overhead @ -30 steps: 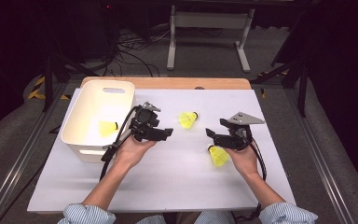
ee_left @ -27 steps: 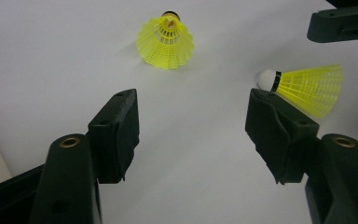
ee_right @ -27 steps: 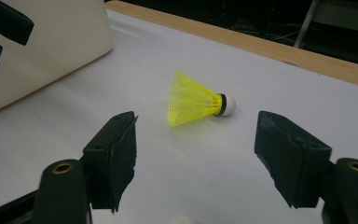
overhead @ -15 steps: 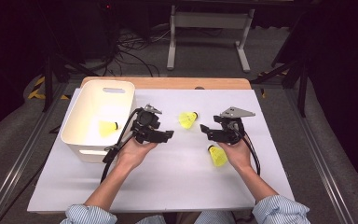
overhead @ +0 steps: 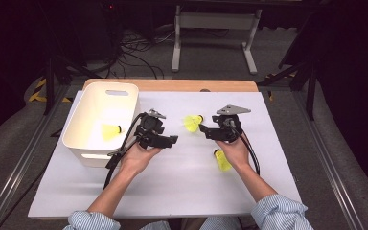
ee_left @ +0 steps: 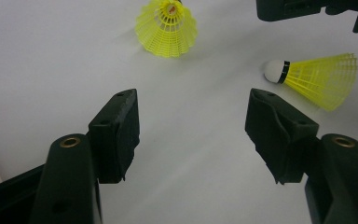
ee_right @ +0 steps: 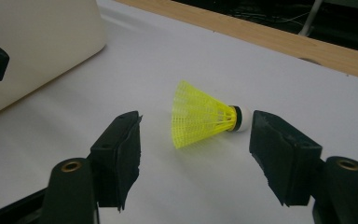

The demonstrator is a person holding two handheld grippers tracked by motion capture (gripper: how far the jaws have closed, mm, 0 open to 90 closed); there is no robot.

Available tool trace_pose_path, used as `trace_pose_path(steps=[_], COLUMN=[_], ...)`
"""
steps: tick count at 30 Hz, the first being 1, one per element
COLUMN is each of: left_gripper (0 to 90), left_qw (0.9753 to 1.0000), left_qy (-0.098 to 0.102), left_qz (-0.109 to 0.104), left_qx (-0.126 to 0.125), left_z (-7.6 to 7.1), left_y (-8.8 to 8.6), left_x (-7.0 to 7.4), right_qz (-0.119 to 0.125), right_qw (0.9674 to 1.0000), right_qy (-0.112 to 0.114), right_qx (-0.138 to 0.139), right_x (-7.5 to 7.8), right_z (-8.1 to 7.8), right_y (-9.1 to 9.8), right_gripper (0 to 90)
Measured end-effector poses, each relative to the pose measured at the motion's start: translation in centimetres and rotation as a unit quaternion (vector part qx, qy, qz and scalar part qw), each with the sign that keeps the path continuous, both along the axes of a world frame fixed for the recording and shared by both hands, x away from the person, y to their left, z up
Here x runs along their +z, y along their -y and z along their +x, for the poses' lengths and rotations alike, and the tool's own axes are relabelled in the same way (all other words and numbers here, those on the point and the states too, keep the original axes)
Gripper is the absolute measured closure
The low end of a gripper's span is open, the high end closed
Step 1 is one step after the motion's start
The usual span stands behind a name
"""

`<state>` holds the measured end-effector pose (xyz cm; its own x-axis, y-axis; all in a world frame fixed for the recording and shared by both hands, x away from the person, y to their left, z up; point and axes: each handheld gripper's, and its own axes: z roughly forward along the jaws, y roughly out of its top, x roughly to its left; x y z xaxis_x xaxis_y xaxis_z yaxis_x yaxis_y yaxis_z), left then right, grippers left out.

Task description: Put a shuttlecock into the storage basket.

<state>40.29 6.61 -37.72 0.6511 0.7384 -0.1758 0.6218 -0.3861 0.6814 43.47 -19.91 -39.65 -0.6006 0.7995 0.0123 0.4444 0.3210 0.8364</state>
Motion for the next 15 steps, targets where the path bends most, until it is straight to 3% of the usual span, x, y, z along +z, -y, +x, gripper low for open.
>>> trace_pose_path(steps=[15], left_gripper=[36.0], left_qw=[1.0000], left_qy=[-0.007], left_qz=[0.000], left_qx=[0.002], left_z=[-0.1], left_y=[-0.2], left_x=[-0.5], right_qz=[-0.016], right_qw=[0.9994], right_qy=[-0.029], right_qx=[-0.011], right_x=[-0.7], right_z=[2.3], right_y=[-1.4], right_gripper=[37.7])
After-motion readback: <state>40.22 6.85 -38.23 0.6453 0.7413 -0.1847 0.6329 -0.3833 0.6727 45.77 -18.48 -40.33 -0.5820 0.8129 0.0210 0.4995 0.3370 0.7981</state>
